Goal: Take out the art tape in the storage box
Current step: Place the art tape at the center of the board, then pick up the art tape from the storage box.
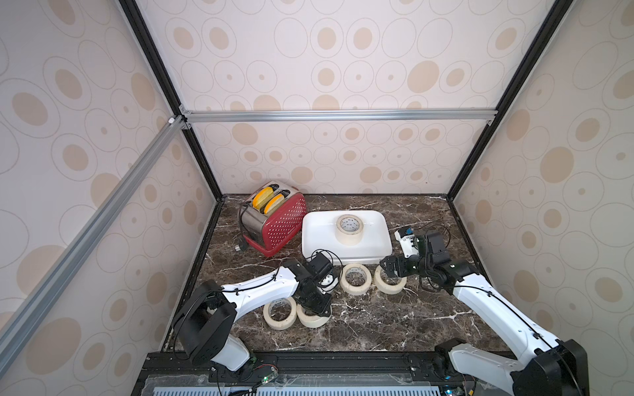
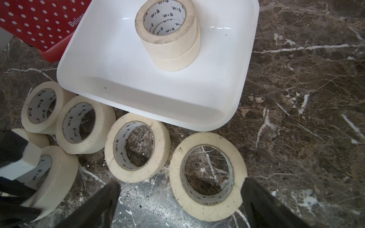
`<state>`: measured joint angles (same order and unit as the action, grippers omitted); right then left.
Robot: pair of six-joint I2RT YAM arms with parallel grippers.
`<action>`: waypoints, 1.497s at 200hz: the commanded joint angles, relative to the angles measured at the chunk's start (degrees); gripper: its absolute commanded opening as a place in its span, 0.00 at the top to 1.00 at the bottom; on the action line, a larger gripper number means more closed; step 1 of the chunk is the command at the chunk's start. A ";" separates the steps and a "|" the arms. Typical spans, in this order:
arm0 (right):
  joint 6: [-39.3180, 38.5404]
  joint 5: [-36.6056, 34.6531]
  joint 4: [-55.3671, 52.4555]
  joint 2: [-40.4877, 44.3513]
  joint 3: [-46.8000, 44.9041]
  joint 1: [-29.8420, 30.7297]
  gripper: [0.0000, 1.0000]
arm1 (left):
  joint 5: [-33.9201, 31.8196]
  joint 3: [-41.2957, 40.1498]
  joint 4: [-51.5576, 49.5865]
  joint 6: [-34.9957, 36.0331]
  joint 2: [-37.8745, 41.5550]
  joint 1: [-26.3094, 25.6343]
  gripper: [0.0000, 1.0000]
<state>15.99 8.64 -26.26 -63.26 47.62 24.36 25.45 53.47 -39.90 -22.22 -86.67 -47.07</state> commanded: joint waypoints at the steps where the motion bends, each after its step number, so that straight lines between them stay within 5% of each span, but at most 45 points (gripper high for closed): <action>1: -0.79 -0.98 -1.45 1.13 1.07 -0.32 0.00 | -0.74 0.32 2.65 -0.28 -1.62 -0.40 0.76; 101: -1.09 -1.22 -2.16 1.82 0.96 -0.45 0.00 | -5.43 0.90 0.97 -0.65 1.03 -0.48 0.51; 186: -0.96 -1.44 -2.22 2.58 0.57 -0.54 0.00 | -24.13 5.78 -7.91 2.31 7.43 -0.42 0.35; 299: 8.68 2.99 9.34 -3.23 0.53 -0.54 0.00 | -38.37 11.36 0.40 3.19 13.09 -0.30 0.08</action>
<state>20.29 9.69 -22.00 -63.48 47.62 24.08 -8.36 62.41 -42.44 -20.03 -77.08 -47.24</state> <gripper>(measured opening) 0.995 0.906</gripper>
